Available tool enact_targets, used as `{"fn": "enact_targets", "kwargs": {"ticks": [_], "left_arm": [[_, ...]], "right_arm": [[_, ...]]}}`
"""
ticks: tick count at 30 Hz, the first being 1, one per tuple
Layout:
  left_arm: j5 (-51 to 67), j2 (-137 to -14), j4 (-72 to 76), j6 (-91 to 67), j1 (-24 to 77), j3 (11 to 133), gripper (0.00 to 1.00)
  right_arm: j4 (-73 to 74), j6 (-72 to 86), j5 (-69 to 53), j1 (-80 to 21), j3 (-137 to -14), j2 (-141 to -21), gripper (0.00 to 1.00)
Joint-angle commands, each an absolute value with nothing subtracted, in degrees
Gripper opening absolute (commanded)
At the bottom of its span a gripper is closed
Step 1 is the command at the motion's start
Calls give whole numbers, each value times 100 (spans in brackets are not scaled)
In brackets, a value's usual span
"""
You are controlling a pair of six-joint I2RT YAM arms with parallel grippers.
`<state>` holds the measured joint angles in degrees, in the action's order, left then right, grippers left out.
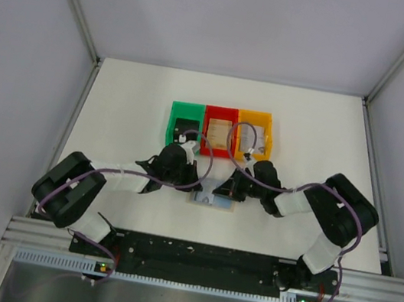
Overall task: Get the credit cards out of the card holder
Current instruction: Remove the credit card from the card holder.
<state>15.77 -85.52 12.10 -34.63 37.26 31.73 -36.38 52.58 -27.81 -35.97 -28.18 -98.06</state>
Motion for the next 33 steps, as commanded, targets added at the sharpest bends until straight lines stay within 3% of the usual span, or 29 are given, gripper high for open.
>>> {"fn": "enact_targets", "kwargs": {"ticks": [1,27,33], "left_arm": [[1213,-8745,413,-3296,3735,3199,0],[1081,-8552,255,-3305,3726,3164,0],[1142,-8552,272,-3313,3718,3182,0]], "right_arm": [[-4201,5265,-3111,-3454,-2751,-9791,0],[-3901,5044,-3419,-3006,-2514,-9659,0],[-4464,5343,-3603,-3015,-2522,-9826,24]]}}
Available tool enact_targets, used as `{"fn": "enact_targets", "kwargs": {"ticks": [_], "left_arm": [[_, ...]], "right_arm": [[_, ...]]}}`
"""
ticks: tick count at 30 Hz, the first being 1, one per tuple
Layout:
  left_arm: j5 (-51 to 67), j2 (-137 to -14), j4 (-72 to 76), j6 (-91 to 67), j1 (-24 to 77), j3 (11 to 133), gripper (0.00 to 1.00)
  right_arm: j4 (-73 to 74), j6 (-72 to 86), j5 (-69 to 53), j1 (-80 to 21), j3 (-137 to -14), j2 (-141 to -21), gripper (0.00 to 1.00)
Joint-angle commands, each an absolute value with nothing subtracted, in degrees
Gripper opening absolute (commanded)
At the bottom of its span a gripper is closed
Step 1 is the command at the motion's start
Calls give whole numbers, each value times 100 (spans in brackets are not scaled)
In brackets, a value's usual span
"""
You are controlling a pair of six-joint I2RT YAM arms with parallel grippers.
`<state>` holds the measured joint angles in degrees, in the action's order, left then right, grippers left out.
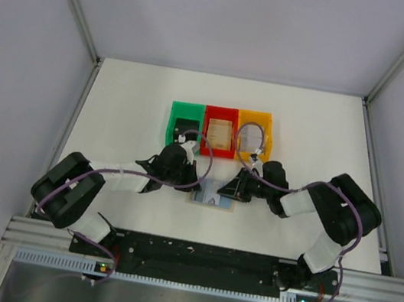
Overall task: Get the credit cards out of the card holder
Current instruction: Remove the credit card from the card holder.
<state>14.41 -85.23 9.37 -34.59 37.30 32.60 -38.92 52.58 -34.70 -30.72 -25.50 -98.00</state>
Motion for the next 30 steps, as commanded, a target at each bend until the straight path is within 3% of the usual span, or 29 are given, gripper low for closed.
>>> {"fn": "enact_targets", "kwargs": {"ticks": [1,14,17,21,30], "left_arm": [[1143,-8552,272,-3305,3726,3173,0],[1318,-8587,545,-3516,3735,3067,0],[1301,-8587,545,-3524,3735,3059,0],[1283,-8569,536,-3524,3735,3032,0],[1099,-8376,369,-3410,3735,3032,0]], "right_arm": [[-4552,5387,-3638,-3006,-2522,-9870,25],[-4984,5713,-3700,-3208,-2602,-10222,28],[-4957,5695,-3665,-3217,-2575,-10213,20],[-4756,5564,-3648,-3208,-2558,-10152,0],[-2394,4300,-3262,-2918,-2794,-8967,0]]}}
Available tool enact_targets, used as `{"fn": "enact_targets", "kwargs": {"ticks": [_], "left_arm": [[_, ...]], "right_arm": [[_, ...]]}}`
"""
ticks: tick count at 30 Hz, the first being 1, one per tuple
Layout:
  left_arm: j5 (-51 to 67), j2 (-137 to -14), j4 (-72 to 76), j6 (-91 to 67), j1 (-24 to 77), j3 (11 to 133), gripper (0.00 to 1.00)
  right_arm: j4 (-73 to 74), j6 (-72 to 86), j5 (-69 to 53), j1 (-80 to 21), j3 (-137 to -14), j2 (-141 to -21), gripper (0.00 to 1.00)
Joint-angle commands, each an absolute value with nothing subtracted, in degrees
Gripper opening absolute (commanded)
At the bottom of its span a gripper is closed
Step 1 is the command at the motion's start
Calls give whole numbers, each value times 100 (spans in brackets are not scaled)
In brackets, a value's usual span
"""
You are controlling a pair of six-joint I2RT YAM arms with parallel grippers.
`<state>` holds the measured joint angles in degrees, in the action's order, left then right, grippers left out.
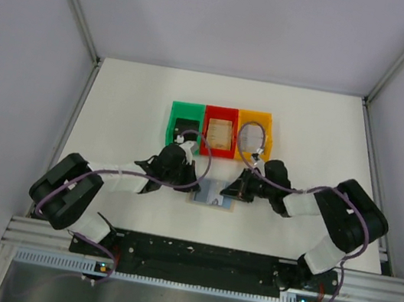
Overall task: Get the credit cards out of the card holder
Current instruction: Remove the credit card from the card holder, then place the credit card in the storage box.
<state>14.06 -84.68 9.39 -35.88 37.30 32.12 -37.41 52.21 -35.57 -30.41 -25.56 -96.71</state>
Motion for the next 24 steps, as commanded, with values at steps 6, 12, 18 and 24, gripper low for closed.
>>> {"fn": "enact_targets", "kwargs": {"ticks": [6,12,18,24], "left_arm": [[1125,-8367,404,-3375,3727,3041,0],[1081,-7657,773,-3366,3735,2822,4],[643,-6155,186,-3086,3718,3136,44],[-315,-4888,-1377,-2383,3569,4068,73]], "right_arm": [[-644,3332,-2734,-2883,-3172,-8272,0],[999,2304,-2383,-2892,-3839,-7568,0],[2977,1364,-1443,-2900,-5087,-7216,0],[4155,64,-1056,-2892,-6396,-7391,0]]}}
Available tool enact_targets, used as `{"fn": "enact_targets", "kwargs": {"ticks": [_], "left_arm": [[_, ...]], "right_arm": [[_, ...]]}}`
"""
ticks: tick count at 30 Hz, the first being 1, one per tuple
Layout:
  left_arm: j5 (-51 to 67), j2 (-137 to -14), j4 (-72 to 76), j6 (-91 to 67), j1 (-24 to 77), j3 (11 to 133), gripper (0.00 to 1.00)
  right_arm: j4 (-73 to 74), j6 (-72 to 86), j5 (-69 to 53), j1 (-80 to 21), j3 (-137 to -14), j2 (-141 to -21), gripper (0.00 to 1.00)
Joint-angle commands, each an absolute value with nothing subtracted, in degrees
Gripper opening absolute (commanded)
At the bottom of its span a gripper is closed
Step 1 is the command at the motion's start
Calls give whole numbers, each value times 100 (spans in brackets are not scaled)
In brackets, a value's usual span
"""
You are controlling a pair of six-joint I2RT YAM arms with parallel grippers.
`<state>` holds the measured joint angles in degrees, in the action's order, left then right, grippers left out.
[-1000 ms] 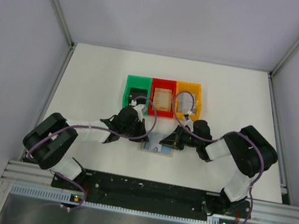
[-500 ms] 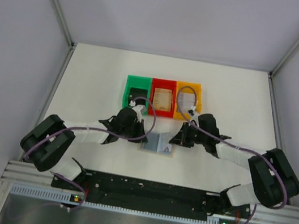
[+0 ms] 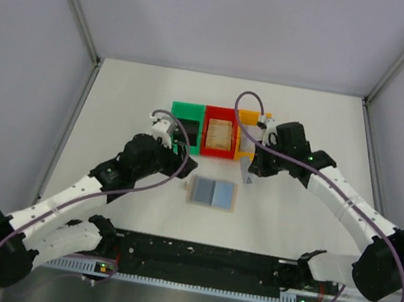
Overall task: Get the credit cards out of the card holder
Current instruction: Place the credit card in the storage box.
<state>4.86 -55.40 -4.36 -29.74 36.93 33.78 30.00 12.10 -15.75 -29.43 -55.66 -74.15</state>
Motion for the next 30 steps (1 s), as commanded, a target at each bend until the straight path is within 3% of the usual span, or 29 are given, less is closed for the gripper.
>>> {"fn": "enact_targets", "kwargs": {"ticks": [1,9,17,30], "left_arm": [[-377,-4687,-1632,-2251,3525,4235,75],[-1150,-4114,-2742,-1038,3217,5072,87],[-2135,-3279,-2102,-483,3191,4132,87],[-2848,-2997,-1837,-369,3120,3797,85]], "right_arm": [[4270,-199,-950,-2892,-6651,-7461,0],[5131,-2379,-1011,-2856,-8251,-8550,0],[6256,-4294,-711,-2777,-9736,-10045,0],[6328,-6160,-536,-2751,-10503,-11232,0]]}}
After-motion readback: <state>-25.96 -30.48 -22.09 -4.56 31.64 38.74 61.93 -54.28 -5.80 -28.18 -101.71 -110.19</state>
